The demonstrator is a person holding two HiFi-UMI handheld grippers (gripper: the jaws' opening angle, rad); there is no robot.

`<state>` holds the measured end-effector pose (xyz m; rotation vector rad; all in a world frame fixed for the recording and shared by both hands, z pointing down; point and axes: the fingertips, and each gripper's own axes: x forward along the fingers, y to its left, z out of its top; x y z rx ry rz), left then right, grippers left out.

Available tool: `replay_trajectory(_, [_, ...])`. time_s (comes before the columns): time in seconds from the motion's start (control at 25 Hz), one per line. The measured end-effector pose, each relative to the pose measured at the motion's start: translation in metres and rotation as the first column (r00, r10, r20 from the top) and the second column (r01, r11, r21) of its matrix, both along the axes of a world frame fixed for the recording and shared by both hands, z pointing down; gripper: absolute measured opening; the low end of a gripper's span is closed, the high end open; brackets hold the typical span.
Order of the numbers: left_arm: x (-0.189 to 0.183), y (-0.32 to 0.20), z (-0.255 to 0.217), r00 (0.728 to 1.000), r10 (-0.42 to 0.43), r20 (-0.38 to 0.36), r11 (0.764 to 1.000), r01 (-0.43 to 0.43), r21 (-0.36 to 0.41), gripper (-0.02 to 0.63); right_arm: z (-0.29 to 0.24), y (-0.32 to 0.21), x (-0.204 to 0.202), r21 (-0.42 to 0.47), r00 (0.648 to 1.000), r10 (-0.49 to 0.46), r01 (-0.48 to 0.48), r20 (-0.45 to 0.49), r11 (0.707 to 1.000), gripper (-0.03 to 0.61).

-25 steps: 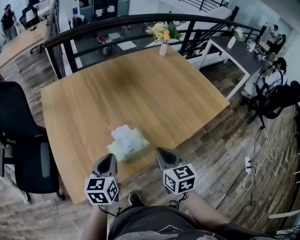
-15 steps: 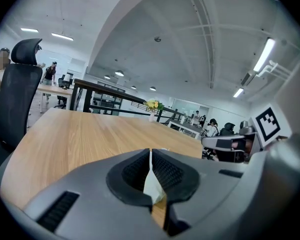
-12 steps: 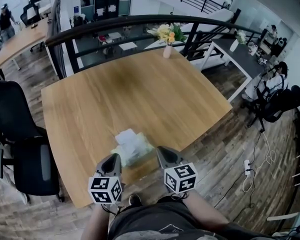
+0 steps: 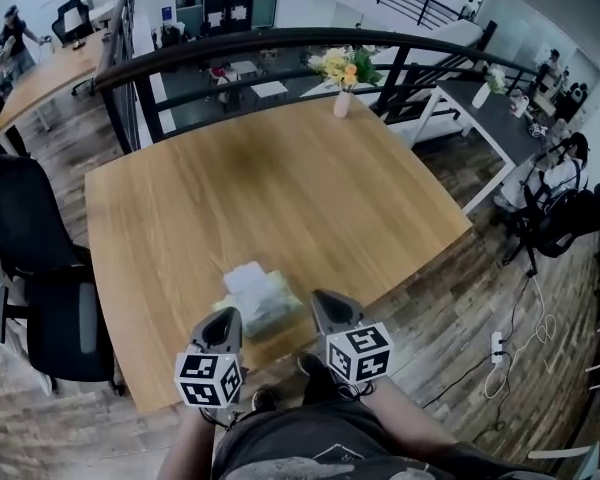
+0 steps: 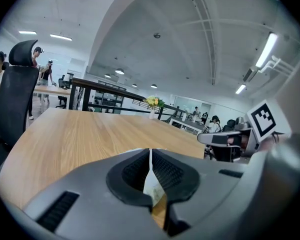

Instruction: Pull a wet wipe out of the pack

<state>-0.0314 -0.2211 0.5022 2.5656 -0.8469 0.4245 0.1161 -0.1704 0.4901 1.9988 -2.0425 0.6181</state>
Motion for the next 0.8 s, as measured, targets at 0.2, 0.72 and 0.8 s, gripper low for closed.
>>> replay_trajectory(0.2, [0.015,-0.002,0.007,0.997,-0.054,0.051,0.999,0.054,0.008,0.025,0.002,-0.026,0.018,0.008,0.995,-0.099,0.099,0.004,0.995,0.028])
replay_trajectory(0.72, [0.029,-0.01,0.015,0.976,-0.187,0.109,0.982,0.189,-0.004,0.034,0.01,-0.078,0.034,0.008,0.962,-0.269,0.269,0.049,0.963,0.028])
replay_trajectory(0.8, [0.03,-0.009,0.017,0.974,-0.194,0.116,0.98,0.197,-0.011,0.087,0.011,-0.081,0.033,0.007,0.957,-0.285,0.285,0.057,0.958,0.028])
